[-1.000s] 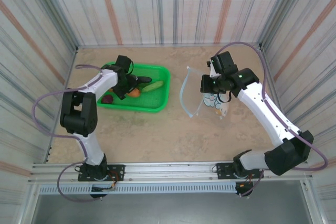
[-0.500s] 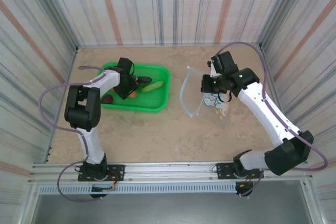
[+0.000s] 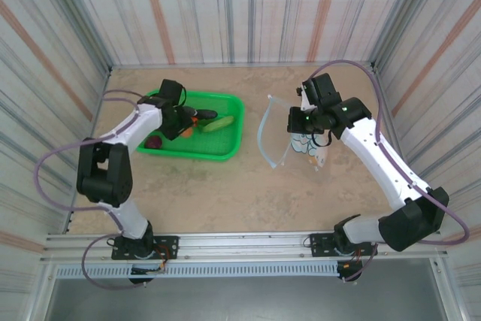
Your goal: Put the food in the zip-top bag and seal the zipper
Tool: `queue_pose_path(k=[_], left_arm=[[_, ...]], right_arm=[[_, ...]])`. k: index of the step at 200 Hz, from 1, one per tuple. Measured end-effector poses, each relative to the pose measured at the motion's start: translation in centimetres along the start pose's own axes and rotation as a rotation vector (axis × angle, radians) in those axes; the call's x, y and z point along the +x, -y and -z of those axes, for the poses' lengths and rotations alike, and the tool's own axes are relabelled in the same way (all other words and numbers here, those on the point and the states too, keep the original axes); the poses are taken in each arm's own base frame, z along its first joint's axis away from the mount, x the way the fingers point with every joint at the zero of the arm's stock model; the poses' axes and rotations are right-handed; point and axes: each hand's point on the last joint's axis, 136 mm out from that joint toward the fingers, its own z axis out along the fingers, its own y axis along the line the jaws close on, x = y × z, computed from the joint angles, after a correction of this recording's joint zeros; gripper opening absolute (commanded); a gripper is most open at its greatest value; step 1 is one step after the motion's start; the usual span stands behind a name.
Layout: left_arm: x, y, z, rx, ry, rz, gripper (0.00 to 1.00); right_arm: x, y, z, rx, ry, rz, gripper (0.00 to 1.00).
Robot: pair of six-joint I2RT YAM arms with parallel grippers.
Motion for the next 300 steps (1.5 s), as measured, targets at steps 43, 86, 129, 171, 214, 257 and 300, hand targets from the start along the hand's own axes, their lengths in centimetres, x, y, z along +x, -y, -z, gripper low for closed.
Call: queue_pose_path(k=[43, 86, 129, 171, 214, 257, 300], left_arm=[[3.9, 9.0, 5.7, 0.257, -0.015, -0.262, 0.51], [7.3, 17.4, 11.1, 0.511, -0.019, -0.429, 0.51], [10.4, 22.8, 9.7, 0.623, -0.093, -0.498, 0.51], [15.3, 24.3, 4.5, 0.607, -0.244, -0.512, 0.57], [17.0, 24.8, 4.0, 0.619, -0.285, -0.521, 0.83], [16.7, 24.8, 4.0, 0.619, -0.278, -0.526, 0.86], [15.8, 24.9, 5.4, 0.643, -0.246, -0.532, 0.82]], right_arm=[[-0.2, -0.7, 0.0, -0.036, 0.006, 0.0, 0.0], [-0.3, -1.1, 0.0, -0.05, 0.008, 0.005, 0.0], [-0.3, -1.3, 0.0, -0.06, 0.006, -0.006, 0.0], [-0.2, -1.6, 0.4, -0.077, 0.009, -0.018, 0.0], [-0.3, -1.5, 1.3, -0.078, 0.028, -0.02, 0.0], [-0.4, -1.5, 1.7, -0.08, 0.038, -0.022, 0.0], [-0.5, -1.6, 1.7, -0.083, 0.039, -0.021, 0.0]])
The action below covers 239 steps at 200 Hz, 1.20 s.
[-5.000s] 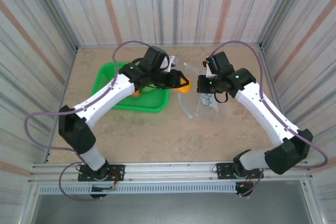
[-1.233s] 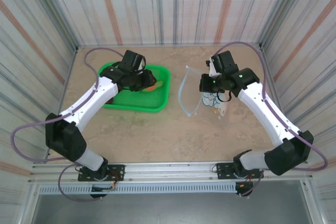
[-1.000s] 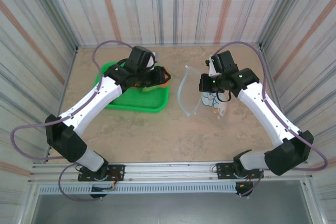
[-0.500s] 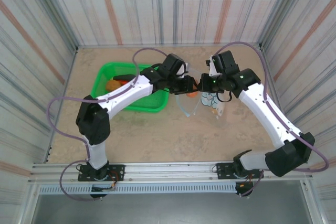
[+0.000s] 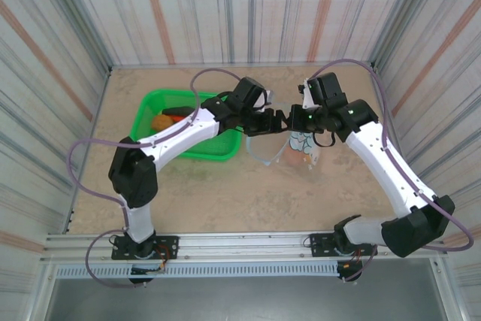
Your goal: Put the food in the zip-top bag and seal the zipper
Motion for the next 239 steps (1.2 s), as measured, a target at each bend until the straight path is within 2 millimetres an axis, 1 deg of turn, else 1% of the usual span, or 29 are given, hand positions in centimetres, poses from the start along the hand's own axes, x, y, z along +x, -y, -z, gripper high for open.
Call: queue_pose_path(k=[26, 41, 60, 71, 81, 87, 98, 123, 136, 152, 165, 186, 202, 225, 239], left_arm=[[-0.7, 0.5, 2.2, 0.016, 0.039, -0.019, 0.8], [-1.0, 1.5, 3.7, 0.048, 0.059, -0.033, 0.79], [-1.4, 2.5, 6.1, 0.086, 0.097, -0.049, 0.79], [-1.6, 2.4, 7.5, 0.093, 0.123, -0.043, 0.79], [-1.9, 1.5, 8.9, 0.087, 0.153, -0.021, 0.79], [-2.2, 0.6, 9.7, 0.074, 0.173, 0.001, 0.78], [-2.8, -1.7, 11.4, 0.03, 0.226, 0.056, 0.79], [-3.9, -7.6, 15.4, -0.136, 0.371, 0.206, 0.82], [-4.1, -10.3, 17.5, -0.215, 0.44, 0.297, 0.83], [-4.2, -14.0, 20.3, -0.326, 0.539, 0.441, 0.85], [-4.1, -16.9, 22.1, -0.412, 0.609, 0.558, 0.86], [-2.9, -21.4, 23.7, -0.548, 0.679, 0.729, 0.89], [-2.0, -24.5, 24.5, -0.626, 0.708, 0.861, 0.9], [-0.9, -29.1, 24.9, -0.7, 0.736, 1.037, 0.89], [-0.5, -31.1, 24.7, -0.739, 0.744, 1.106, 0.89]], right_arm=[[-0.2, -0.1, 0.2, -0.005, 0.011, 0.001, 0.0], [-0.2, -0.1, 0.2, -0.006, 0.012, 0.001, 0.0], [-0.2, -0.1, 0.2, -0.006, 0.012, 0.001, 0.0], [-0.2, -0.1, 0.1, -0.006, 0.012, 0.001, 0.0], [-0.2, 0.0, 0.0, -0.006, 0.012, 0.001, 0.0], [-0.1, 0.0, -0.1, -0.006, 0.012, 0.001, 0.0], [-0.1, 0.1, -0.1, -0.004, 0.01, 0.0, 0.0], [-0.1, 0.1, -0.2, -0.001, 0.014, 0.001, 0.0], [-0.1, 0.2, -0.2, 0.001, 0.015, 0.001, 0.0], [-0.2, 0.2, -0.3, 0.004, 0.016, 0.001, 0.0], [-0.3, 0.3, -0.3, 0.009, 0.022, 0.001, 0.0], [-0.2, 0.6, -0.6, 0.021, 0.019, -0.001, 0.0], [-0.2, 0.7, -0.9, 0.027, 0.014, -0.001, 0.0], [-0.1, 0.7, -1.0, 0.033, 0.012, 0.002, 0.0], [-0.1, 0.8, -1.1, 0.039, 0.013, 0.002, 0.0]])
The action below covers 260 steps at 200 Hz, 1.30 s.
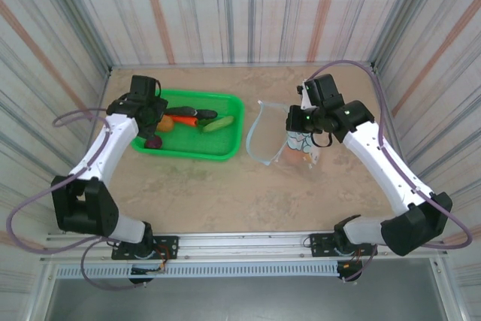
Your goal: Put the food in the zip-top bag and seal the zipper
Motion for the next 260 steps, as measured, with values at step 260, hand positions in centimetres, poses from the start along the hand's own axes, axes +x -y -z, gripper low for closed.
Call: queue_pose_path(k=[260], left_arm=[[-0.3, -0.5, -12.7, -0.251, 0.006, 0.244, 0.56]], right_arm=[[0.4, 1.5, -0.1, 0.079, -0.01, 0.013, 0.0]])
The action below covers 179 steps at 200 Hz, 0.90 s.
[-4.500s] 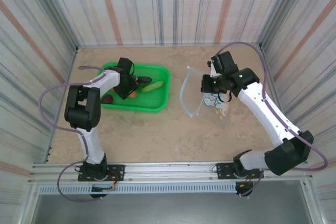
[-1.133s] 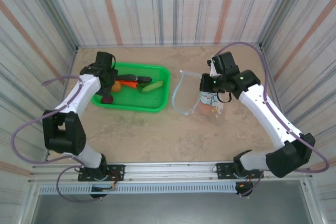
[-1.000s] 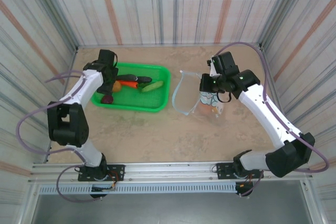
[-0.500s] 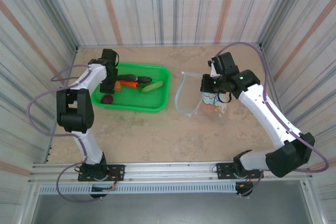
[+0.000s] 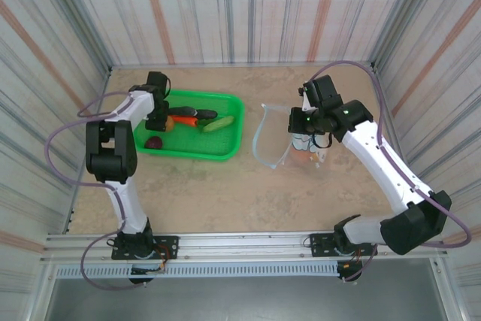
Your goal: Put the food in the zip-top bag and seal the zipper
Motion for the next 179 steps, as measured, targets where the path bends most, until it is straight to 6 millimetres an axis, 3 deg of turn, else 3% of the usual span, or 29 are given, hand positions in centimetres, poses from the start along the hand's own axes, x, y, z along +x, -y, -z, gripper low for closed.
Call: queue_pose_path(k=[64, 128, 153, 179], left_arm=[[0.1, -0.1, 1.0, 0.041, -0.042, -0.028, 0.55], [0.0, 1.6, 8.2, 0.232, -0.099, -0.118, 0.54], [0.1, 1.1, 9.5, 0.262, -0.116, -0.159, 0.54], [1.6, 1.1, 10.1, 0.285, -0.18, -0.235, 0.54]], right_arm=[[-0.2, 0.2, 0.8, 0.007, 0.023, 0.019, 0.0], [-0.2, 0.2, 0.8, 0.007, 0.025, 0.018, 0.0], [-0.2, 0.1, 0.8, 0.003, 0.025, 0.018, 0.0], [-0.3, -0.2, 0.7, -0.014, 0.027, 0.016, 0.0]])
